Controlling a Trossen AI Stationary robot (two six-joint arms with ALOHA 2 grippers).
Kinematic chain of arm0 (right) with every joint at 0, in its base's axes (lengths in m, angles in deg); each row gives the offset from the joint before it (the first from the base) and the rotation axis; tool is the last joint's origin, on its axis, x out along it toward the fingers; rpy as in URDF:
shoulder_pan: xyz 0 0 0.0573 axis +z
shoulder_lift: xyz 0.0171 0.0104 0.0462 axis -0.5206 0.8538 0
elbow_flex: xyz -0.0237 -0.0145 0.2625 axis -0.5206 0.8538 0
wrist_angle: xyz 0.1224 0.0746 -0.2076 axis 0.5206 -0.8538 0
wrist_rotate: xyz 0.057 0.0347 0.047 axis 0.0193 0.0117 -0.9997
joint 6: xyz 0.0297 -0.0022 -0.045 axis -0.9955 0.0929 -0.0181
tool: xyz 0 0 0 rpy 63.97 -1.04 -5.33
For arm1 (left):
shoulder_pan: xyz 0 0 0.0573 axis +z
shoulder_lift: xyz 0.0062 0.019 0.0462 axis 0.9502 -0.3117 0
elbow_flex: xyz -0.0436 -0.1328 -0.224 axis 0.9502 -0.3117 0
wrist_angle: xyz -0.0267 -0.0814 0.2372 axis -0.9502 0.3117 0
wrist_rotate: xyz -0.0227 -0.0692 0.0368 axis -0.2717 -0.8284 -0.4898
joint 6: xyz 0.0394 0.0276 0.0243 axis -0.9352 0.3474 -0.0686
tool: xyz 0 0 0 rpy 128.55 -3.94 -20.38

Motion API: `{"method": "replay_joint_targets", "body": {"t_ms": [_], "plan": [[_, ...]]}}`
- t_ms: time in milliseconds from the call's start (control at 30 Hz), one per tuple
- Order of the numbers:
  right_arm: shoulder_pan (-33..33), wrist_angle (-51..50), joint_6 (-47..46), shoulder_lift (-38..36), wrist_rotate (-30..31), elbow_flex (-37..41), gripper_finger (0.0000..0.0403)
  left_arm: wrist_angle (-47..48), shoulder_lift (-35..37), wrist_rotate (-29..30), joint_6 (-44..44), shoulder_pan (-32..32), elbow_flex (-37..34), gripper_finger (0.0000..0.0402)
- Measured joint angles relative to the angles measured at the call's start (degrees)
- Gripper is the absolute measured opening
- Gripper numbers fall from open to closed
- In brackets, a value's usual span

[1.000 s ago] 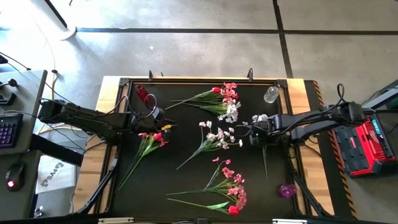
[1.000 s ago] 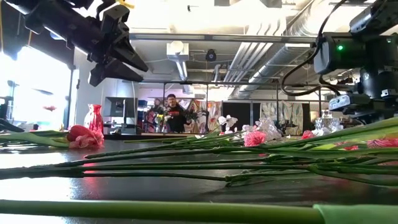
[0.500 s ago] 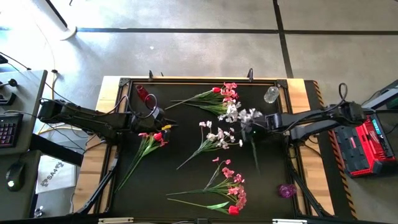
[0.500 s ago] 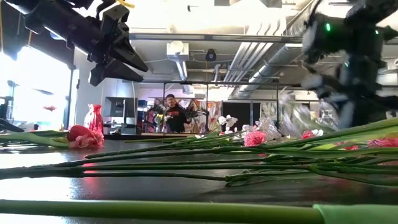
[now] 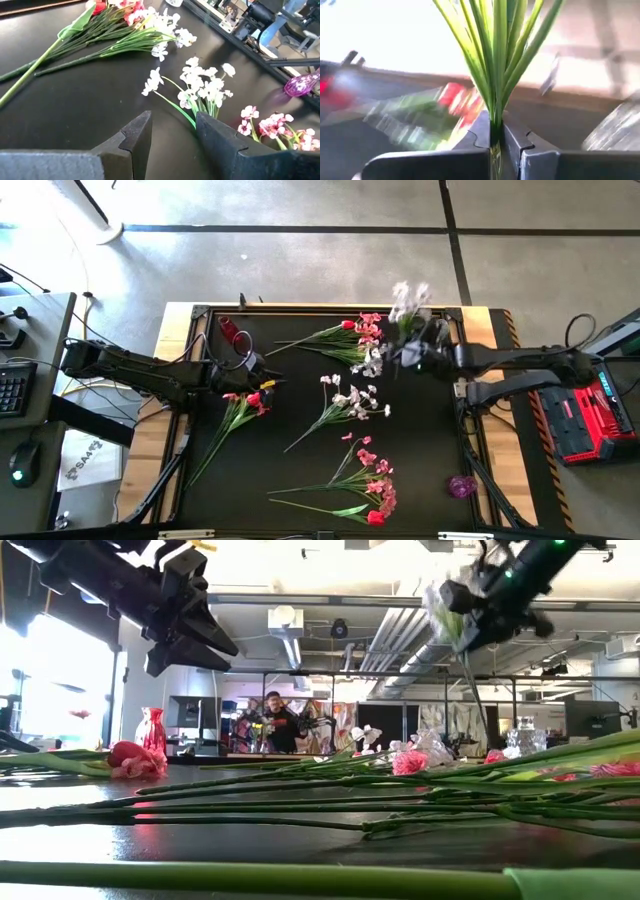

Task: Sort flowers into vase by color
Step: Put the right white flowers into the transparent flower vase

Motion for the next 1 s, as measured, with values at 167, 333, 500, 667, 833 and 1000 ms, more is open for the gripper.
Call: {"method": "replay_joint_targets", "body": {"t_ms": [167, 333, 500, 667, 833, 1000], "plan": [[-8.4, 0.0, 8.4, 0.0, 7.9, -5.8, 0.0001, -1.5, 0.0, 0.0, -0.1, 0.0, 0.0, 0.0142], [-18.2, 2.0, 14.9, -0.1, 9.3, -8.2, 0.0001, -2.3, 0.0, 0.4, 0.1, 0.0, 0.0, 0.0142], [-24.7, 7.4, 21.3, -0.1, 6.0, -7.7, 0.0, -2.4, 0.0, 0.7, 1.9, 0.0, 0.0, 0.0142], [-27.6, 12.3, 28.0, -1.1, 5.8, -7.7, 0.0, -2.4, 0.0, 0.7, 2.3, 0.0, 0.0, 0.0142], [-30.6, 9.0, 28.1, -2.7, 6.9, -7.7, 0.0, -2.3, 0.0, 0.9, 3.4, 0.0, 0.0, 0.0142], [-33.1, 7.1, 26.5, -2.6, 4.4, -7.7, 0.0, -2.3, 0.0, 3.1, 0.6, 0.0, 0.0, 0.0142]]}}
